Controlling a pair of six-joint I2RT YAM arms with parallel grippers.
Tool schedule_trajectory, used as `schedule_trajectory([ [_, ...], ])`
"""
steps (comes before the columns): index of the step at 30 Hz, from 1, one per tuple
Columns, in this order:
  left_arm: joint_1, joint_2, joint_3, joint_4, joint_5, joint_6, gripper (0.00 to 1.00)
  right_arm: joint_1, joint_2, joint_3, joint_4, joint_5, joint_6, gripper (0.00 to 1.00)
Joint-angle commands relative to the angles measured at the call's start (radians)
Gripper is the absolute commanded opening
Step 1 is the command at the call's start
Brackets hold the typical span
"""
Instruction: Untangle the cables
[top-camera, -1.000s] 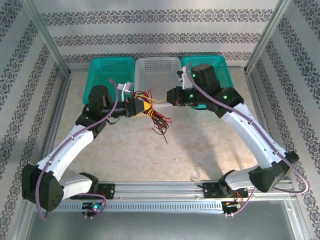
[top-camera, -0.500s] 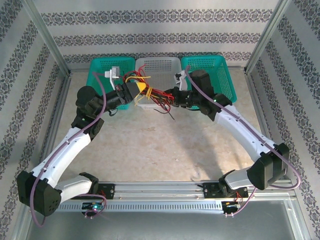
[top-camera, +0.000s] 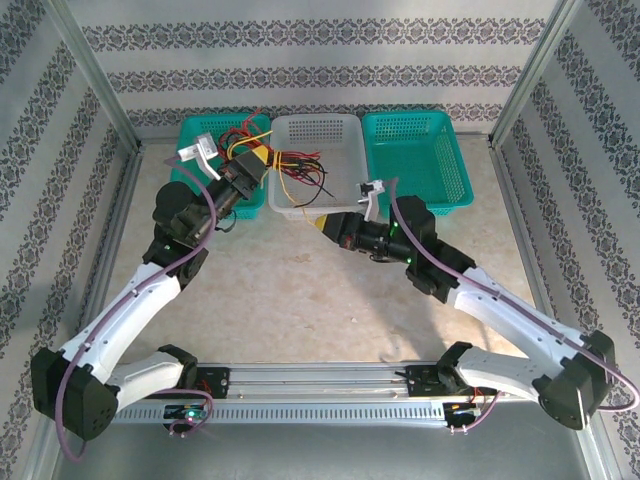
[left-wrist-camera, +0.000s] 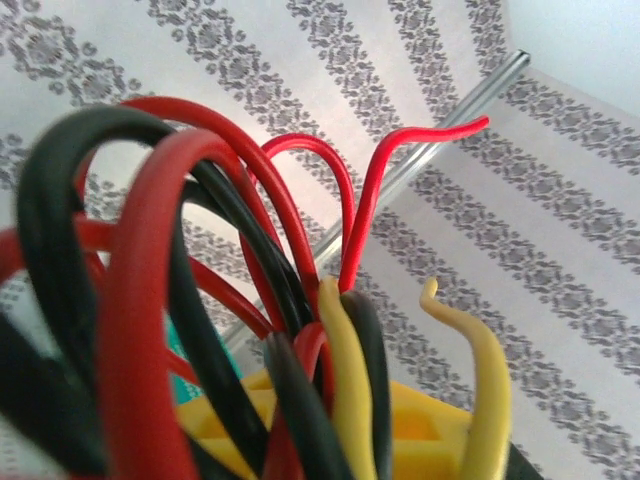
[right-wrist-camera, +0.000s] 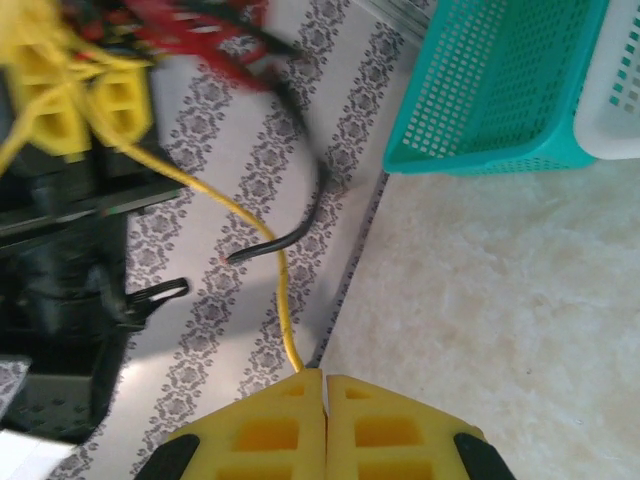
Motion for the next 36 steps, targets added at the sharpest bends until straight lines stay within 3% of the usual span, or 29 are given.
schedule_trajectory([
  [1, -0.003, 0.012, -0.025, 0.078, -0.097, 0.112, 0.00, 0.035, -0.083, 0.012, -0.064, 0.091, -0.018, 0.00],
  [4, -0.002, 0.008, -0.070, 0.084, -0.071, 0.117, 0.00, 0.034, -0.132, 0.084, -0.150, 0.130, -0.058, 0.00],
  [8, -0.004, 0.014, -0.077, 0.070, 0.103, 0.131, 0.00, 0.016, -0.099, 0.261, -0.264, 0.126, -0.123, 0.00],
  [12, -0.002, 0.003, -0.093, 0.011, 0.196, 0.132, 0.00, -0.007, -0.029, 0.474, -0.375, 0.124, -0.218, 0.00],
  [18, -0.003, -0.028, -0.121, 0.026, 0.363, 0.045, 0.00, -0.144, 0.103, 0.706, -0.484, 0.066, -0.273, 0.00],
  [22, -0.004, -0.028, -0.128, 0.119, 0.467, -0.075, 0.00, -0.249, 0.186, 0.798, -0.526, 0.016, -0.286, 0.00],
  [29, -0.009, -0.031, -0.089, 0.185, 0.528, -0.230, 0.00, -0.371, 0.280, 0.711, -0.390, -0.095, -0.187, 0.00],
  [36, -0.013, -0.057, -0.049, 0.292, 0.450, -0.283, 0.00, -0.352, 0.299, 0.431, -0.142, -0.113, -0.050, 0.00],
])
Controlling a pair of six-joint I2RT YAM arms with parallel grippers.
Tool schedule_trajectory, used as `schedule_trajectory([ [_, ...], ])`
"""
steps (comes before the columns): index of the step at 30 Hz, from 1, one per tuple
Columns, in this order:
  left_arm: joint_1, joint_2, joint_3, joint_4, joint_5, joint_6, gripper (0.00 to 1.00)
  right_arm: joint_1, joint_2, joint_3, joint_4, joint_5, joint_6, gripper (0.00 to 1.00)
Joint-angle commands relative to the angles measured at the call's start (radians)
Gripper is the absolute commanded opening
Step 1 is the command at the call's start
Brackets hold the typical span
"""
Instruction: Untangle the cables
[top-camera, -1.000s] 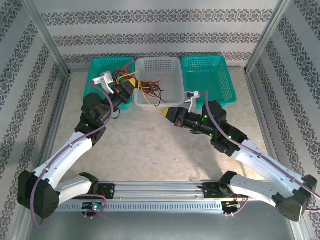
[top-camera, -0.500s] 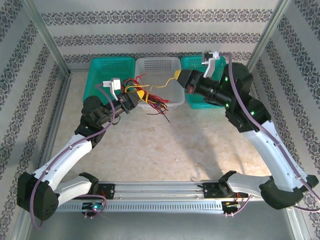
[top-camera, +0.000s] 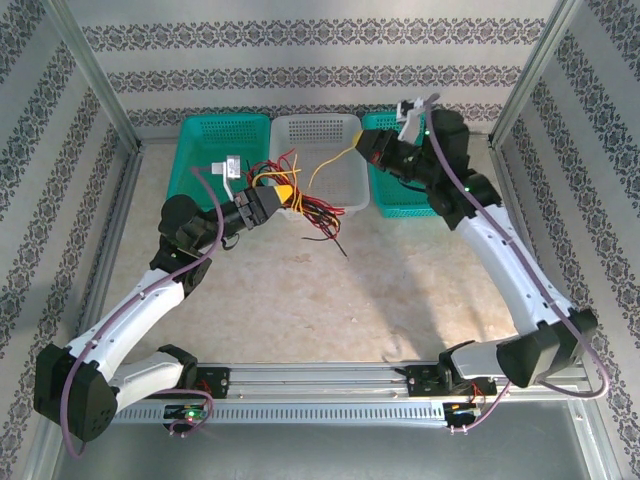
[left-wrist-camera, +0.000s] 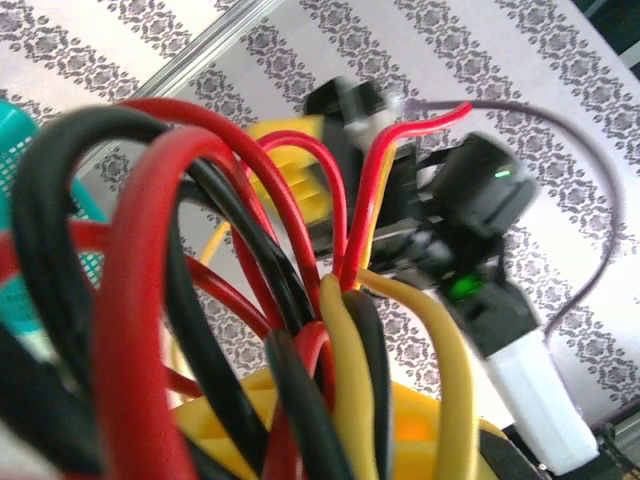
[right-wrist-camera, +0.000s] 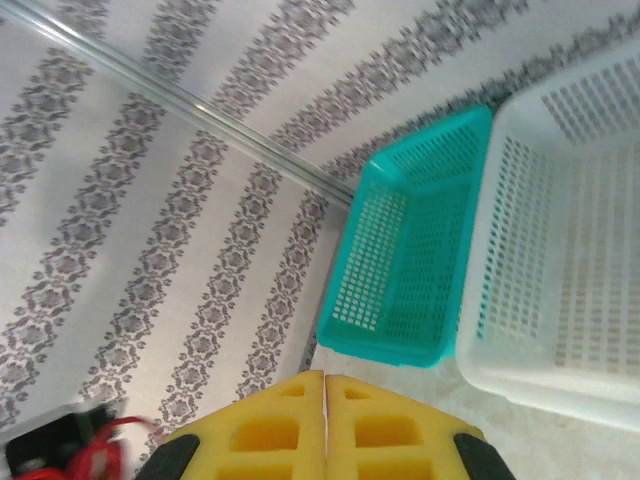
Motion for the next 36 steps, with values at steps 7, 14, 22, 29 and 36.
schedule_trajectory([
  [7, -0.011, 0.022, 0.115, 0.273, -0.137, -0.024, 0.00, 0.124, -0.053, -0.322, 0.262, 0.008, 0.126, 0.00],
  [14, -0.010, 0.059, 0.115, 0.257, -0.292, 0.103, 0.00, 0.227, -0.153, -0.494, 0.301, 0.054, 0.154, 0.00],
  [22, -0.007, -0.003, 0.093, 0.068, -0.523, 0.368, 0.00, 0.336, -0.385, -0.591, 0.164, 0.166, 0.094, 0.00],
  [29, 0.026, -0.030, 0.006, 0.010, -0.552, 0.390, 0.00, 0.324, -0.548, -0.450, -0.058, 0.232, -0.020, 0.00],
  [36, 0.058, -0.090, -0.074, -0.019, -0.564, 0.371, 0.00, 0.145, -0.576, -0.218, -0.202, 0.148, -0.086, 0.00],
])
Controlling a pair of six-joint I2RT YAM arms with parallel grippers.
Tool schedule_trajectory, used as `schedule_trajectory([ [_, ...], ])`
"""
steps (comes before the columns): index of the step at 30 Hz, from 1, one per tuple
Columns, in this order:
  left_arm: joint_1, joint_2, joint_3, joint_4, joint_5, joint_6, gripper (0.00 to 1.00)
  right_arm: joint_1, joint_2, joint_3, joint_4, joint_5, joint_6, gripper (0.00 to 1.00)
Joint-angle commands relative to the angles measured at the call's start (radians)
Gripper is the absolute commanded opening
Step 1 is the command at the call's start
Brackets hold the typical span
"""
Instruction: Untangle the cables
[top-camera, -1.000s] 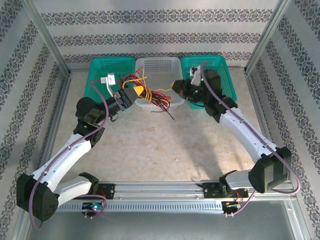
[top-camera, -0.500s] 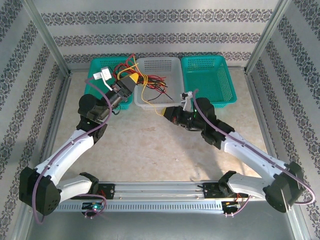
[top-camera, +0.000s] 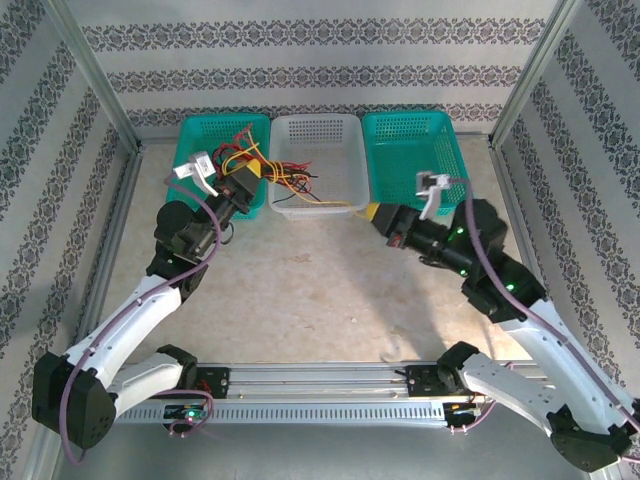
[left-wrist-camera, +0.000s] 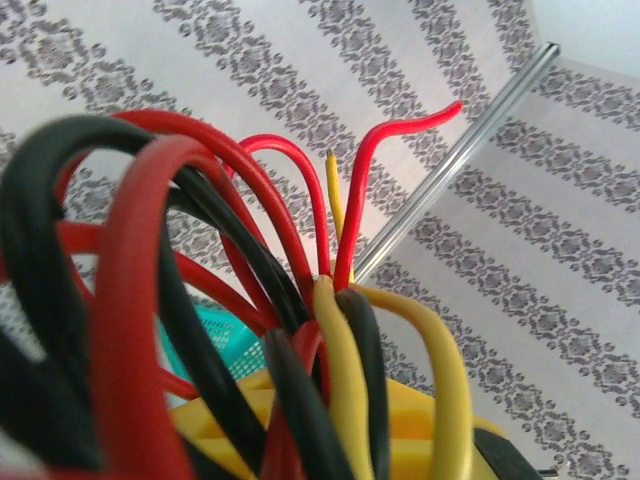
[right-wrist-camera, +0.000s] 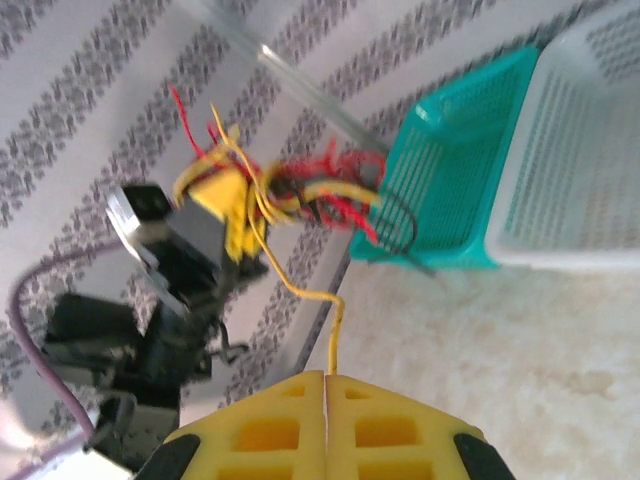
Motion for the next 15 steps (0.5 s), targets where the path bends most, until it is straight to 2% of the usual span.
schedule_trajectory([
  [1, 0.031, -0.049, -0.016, -0.012, -0.051, 0.036, 0.00, -0.082, -0.022, 0.115, -0.089, -0.050, -0.053, 0.00],
  [10, 0.034, -0.087, -0.039, -0.078, 0.073, 0.045, 0.00, -0.186, 0.122, 0.436, -0.218, -0.017, -0.107, 0.00],
  [15, 0.056, -0.131, -0.084, -0.071, 0.072, 0.008, 0.00, -0.315, 0.220, 0.612, -0.315, -0.025, -0.136, 0.00],
])
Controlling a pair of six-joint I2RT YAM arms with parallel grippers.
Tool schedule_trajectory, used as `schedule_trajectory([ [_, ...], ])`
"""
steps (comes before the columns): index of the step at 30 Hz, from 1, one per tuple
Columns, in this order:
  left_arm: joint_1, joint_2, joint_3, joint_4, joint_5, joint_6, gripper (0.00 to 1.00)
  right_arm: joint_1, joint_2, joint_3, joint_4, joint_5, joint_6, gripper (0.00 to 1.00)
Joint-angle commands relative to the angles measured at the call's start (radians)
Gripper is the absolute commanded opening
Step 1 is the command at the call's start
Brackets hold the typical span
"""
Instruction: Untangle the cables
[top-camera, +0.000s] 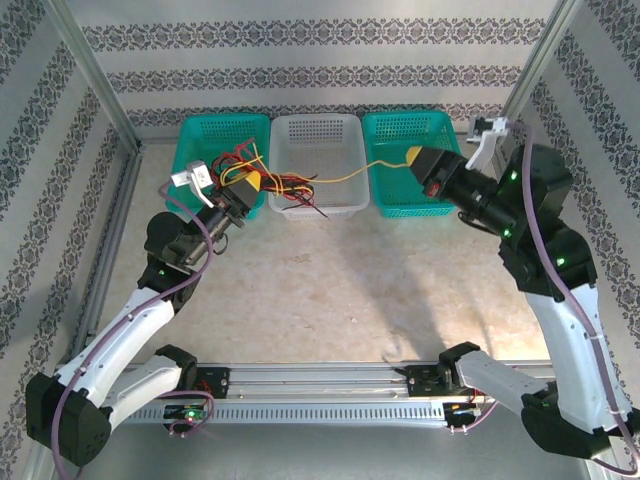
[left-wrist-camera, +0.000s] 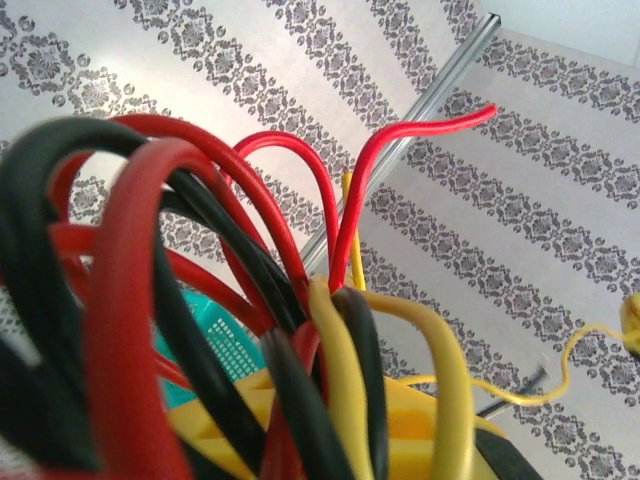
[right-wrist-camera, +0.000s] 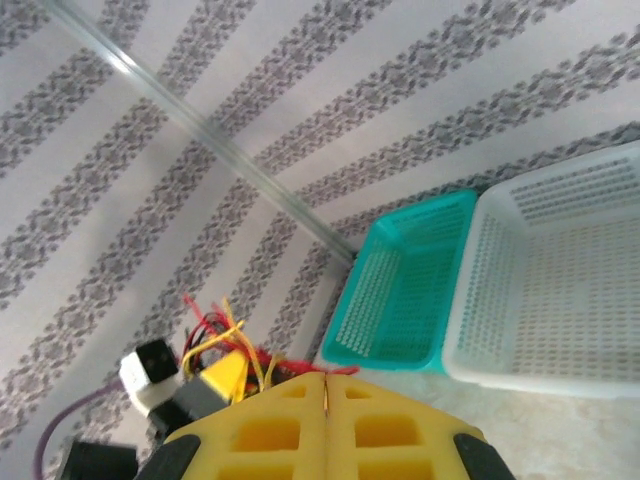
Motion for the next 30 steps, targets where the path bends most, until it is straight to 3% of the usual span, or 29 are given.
schedule_trajectory([
  [1, 0.062, -0.040, -0.054, -0.039, -0.047, -0.007, 0.00, -0.106, 0.012, 0.105, -0.030, 0.013, -0.024, 0.00],
  [9, 0.158, -0.164, -0.096, -0.127, -0.004, -0.041, 0.00, -0.377, 0.026, 0.103, -0.046, -0.106, 0.045, 0.00],
  [15, 0.188, -0.207, -0.140, -0.132, -0.004, -0.076, 0.00, -0.520, 0.026, 0.069, -0.050, -0.172, 0.074, 0.00],
  [22, 0.221, -0.237, -0.172, -0.159, -0.002, -0.088, 0.00, -0.587, 0.029, 0.075, -0.109, -0.122, 0.040, 0.00],
  [30, 0.210, -0.169, -0.220, -0.188, 0.091, -0.136, 0.00, -0.591, 0.039, 0.063, -0.089, -0.122, 0.060, 0.00],
])
